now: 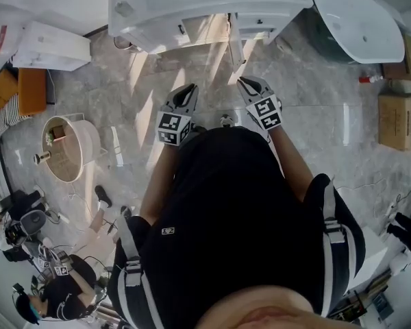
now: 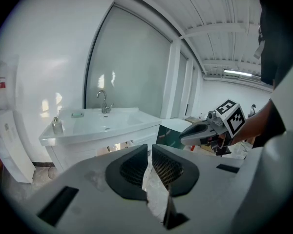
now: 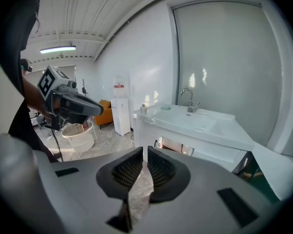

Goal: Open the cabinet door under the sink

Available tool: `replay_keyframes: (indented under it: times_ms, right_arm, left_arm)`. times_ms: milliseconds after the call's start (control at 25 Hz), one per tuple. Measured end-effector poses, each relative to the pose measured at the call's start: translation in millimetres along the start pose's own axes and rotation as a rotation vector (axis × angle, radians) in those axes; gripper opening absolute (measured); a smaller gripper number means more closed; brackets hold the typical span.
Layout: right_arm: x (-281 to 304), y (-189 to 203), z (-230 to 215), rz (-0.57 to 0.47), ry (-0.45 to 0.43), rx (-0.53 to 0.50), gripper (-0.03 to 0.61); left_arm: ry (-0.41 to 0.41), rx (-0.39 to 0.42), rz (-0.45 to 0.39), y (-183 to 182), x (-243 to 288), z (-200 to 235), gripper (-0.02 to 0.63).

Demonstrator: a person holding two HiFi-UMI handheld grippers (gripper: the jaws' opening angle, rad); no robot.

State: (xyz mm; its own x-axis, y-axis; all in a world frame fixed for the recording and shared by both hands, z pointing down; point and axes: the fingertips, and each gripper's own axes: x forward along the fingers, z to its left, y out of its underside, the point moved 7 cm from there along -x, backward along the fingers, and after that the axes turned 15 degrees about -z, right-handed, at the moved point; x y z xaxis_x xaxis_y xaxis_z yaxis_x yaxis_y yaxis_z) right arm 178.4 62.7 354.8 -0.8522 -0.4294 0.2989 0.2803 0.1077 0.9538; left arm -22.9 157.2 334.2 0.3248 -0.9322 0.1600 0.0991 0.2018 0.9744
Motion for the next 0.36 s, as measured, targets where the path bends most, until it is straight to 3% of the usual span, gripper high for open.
replay_keyframes:
  times_ms: [360]
  right_arm:
    - [-10.0,7.8,-1.3,0.015,-0.010,-0.002,0.086]
  left_arm:
    - [-0.017,-0.016,-0.001,7.4,-0.3,-5.5,0.037]
